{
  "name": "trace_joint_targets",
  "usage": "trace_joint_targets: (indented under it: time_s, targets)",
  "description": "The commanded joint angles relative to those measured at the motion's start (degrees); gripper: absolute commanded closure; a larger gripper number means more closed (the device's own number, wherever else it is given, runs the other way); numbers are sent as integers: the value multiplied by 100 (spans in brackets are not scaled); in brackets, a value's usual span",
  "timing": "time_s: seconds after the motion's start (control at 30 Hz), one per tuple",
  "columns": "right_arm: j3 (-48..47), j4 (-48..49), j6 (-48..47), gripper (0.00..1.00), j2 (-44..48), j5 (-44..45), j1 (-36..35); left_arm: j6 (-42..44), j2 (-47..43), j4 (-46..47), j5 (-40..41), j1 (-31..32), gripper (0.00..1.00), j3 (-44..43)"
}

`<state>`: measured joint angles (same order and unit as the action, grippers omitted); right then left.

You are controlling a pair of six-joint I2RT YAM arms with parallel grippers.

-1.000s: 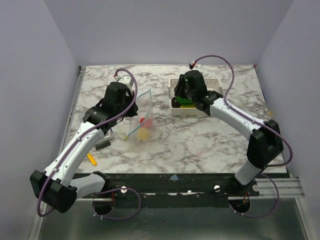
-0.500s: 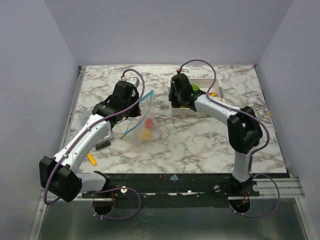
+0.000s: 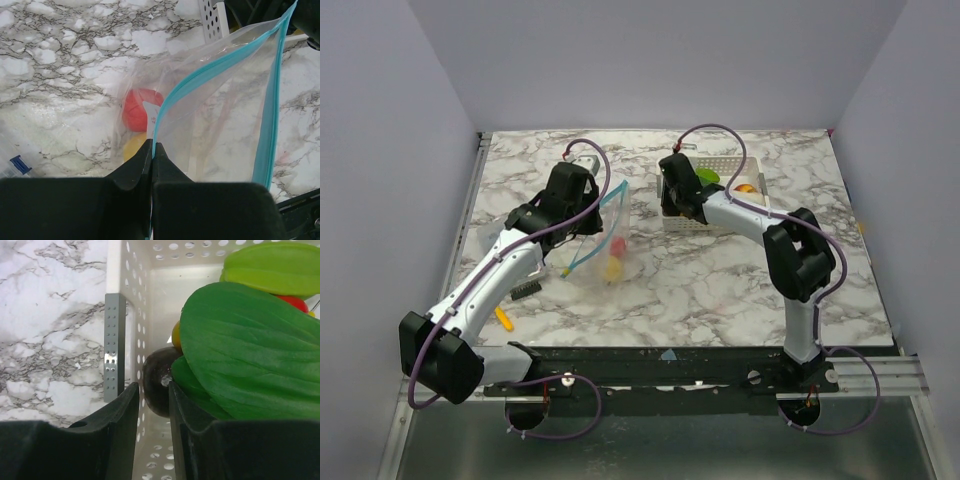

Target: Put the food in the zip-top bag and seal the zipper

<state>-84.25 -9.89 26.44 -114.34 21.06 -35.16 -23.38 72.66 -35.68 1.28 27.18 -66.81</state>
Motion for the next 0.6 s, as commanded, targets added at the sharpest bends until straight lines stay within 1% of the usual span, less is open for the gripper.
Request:
trace_joint_targets:
  time_s: [0.0,0.13,0.27,0.43,0.5,0.57]
  targets:
    - [-73,-50,-163,67,-285,485,26,83,-6,114,-123,8,100,130]
    - [-156,-110,-374,66,-360,692,23,104,-36,125,-127,15,100,189]
    - [-224,-188,-581,57,-405,765,19,105,-54,146,-121,7,100,216]
    - [-280,-257,-801,48,-565,950,21,105,-55,165,-122,11,100,229]
    - [-298,-241,-899,42,-663,966,24,114,-42,160,-127,14,100,229]
    - [-340,-187,-1012,39,-784,945,22,114,-31,172,-122,8,100,223]
